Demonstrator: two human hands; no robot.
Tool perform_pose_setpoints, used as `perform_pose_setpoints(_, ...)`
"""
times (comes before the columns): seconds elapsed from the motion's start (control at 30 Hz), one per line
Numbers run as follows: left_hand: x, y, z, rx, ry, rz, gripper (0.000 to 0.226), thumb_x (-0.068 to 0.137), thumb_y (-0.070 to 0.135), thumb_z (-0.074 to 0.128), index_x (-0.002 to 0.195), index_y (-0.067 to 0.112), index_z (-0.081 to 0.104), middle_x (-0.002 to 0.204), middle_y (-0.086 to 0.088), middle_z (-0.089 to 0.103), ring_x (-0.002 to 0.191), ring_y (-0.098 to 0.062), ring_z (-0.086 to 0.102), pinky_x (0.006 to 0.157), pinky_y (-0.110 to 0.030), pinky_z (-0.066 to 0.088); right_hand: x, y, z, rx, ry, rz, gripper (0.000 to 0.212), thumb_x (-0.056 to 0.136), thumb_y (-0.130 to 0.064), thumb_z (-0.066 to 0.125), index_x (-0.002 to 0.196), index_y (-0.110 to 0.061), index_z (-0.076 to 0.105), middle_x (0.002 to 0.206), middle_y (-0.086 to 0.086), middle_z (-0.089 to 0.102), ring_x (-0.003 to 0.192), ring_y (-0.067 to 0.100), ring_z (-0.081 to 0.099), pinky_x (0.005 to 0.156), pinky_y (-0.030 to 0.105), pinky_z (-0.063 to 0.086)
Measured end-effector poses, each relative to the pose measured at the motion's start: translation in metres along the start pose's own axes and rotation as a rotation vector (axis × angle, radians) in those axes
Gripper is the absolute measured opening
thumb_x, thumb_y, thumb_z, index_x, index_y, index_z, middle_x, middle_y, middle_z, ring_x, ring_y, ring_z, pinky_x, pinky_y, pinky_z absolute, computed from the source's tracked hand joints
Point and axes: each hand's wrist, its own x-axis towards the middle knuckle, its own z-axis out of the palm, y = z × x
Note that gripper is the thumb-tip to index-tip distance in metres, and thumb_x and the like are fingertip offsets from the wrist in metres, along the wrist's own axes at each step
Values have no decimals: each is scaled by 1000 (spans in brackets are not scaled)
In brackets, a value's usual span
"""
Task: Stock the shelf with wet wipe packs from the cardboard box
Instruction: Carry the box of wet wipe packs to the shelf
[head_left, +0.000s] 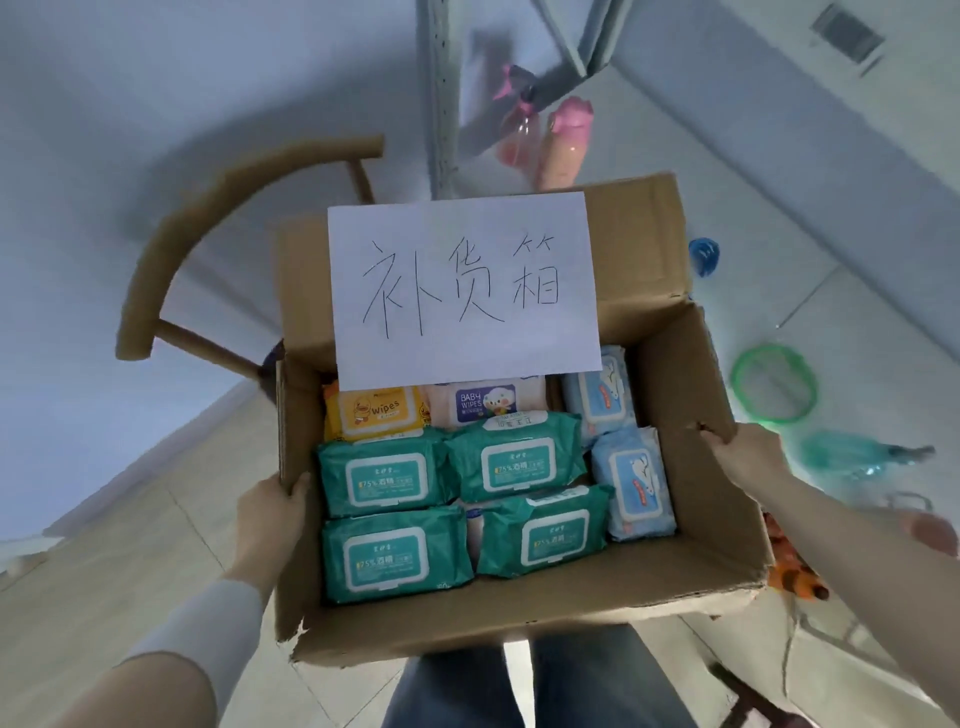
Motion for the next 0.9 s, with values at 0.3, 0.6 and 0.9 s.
perform_pose_setpoints(0.3,-45,79,27,183,-80,366,38,94,27,51,95,-9,63,95,-31,65,93,-45,59,77,-42,44,-110,186,44,290,75,386,39,92,-35,52,97,1,64,67,15,59,65,32,58,60,36,50)
perform_pose_setpoints(0.6,-125,172,108,367,-222,677,37,93,22,53,78,-11,58,82,-33,62,82,-46,59,61,-33,33,-237,323,91,599,144,788,37,91,-29,56,106,4,64,98,25,66,90,39,63,74,39,52)
perform_pose_setpoints(0.9,-254,263,227,645,-353,990,43,92,25,55,77,-15,57,81,-34,62,77,-42,60,64,-40,42,-365,425,172,898,258,1181,33,92,-21,55,102,9,64,83,23,65,74,37,61,67,42,53)
